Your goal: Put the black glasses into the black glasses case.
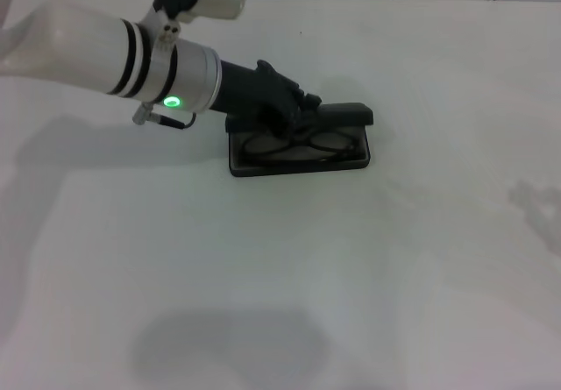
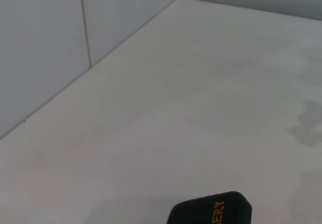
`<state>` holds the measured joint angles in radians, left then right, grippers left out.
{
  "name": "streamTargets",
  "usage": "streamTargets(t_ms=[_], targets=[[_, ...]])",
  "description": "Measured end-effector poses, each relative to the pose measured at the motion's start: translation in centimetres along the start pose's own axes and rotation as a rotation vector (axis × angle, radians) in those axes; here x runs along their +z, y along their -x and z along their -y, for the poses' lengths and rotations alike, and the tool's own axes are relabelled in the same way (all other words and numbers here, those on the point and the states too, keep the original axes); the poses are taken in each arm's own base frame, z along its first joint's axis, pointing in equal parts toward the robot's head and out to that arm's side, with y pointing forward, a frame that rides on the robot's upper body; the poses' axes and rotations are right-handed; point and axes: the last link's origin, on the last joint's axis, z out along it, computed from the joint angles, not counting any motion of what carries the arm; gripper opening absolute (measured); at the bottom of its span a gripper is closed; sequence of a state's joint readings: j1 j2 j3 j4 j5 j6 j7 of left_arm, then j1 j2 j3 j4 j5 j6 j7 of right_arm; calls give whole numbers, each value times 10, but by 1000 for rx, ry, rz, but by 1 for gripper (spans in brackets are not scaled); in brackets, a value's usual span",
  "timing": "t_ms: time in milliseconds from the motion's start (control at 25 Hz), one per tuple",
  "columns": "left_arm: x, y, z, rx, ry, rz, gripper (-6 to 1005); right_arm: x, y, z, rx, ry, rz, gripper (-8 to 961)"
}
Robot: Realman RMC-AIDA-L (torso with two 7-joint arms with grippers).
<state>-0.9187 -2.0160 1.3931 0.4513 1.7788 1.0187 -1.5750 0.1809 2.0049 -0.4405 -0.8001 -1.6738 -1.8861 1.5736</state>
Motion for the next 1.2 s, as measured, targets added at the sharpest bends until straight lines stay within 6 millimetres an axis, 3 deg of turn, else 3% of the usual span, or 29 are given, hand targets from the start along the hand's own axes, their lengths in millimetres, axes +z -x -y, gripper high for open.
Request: streamTargets(t_ms=[560, 720, 840, 960, 1080, 1200], targets=[[10, 11, -22, 7, 78, 27, 199, 3, -4, 0, 5, 11, 3, 221], [8, 3, -28, 36, 106, -9, 200, 2, -4, -2, -1, 17, 4, 224], [-6, -15, -38, 76, 136, -101, 201, -2, -6, -5, -10, 28, -5, 227], [-32, -33, -50, 86, 159, -213, 201, 1, -7, -10, -38, 86, -32, 229], [-69, -36, -55, 21, 233, -332, 202, 13, -6, -23, -108, 210, -31, 232], [-107, -21, -62, 8, 320, -552, 314, 32, -6, -35, -171, 343, 0, 234]])
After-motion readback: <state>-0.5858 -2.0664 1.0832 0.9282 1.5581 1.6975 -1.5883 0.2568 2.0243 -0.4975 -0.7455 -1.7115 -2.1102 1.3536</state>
